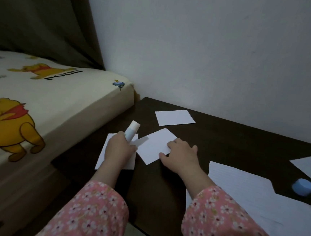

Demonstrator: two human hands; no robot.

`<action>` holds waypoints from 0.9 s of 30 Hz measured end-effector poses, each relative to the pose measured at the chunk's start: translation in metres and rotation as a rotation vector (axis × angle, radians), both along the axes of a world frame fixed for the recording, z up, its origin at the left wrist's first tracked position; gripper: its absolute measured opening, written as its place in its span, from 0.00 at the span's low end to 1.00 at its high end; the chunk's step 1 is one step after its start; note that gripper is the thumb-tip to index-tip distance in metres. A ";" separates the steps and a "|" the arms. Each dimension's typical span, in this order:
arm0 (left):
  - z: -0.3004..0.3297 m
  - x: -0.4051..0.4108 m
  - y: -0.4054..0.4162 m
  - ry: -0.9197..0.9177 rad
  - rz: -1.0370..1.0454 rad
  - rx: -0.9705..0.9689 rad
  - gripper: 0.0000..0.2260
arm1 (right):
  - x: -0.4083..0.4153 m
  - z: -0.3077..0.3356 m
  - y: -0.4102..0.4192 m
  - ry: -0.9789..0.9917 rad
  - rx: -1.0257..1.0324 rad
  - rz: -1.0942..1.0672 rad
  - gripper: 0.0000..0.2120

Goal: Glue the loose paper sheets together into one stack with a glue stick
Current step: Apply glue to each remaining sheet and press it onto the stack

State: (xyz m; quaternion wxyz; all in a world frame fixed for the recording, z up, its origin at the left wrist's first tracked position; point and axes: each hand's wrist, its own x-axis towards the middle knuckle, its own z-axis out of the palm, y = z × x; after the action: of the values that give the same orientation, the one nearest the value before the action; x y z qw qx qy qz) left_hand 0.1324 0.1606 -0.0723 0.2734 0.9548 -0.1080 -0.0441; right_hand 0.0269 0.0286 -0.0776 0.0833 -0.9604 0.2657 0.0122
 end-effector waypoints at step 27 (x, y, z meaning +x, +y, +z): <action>-0.006 -0.084 -0.122 -0.018 -0.478 -0.173 0.14 | -0.135 -0.022 -0.103 -0.182 -0.051 -0.286 0.22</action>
State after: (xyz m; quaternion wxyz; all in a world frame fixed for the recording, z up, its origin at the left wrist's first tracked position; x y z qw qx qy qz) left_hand 0.0488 0.0382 -0.0778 0.3351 0.8754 -0.3367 -0.0895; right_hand -0.1080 -0.0741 -0.0998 0.0833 -0.9116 0.3914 -0.0935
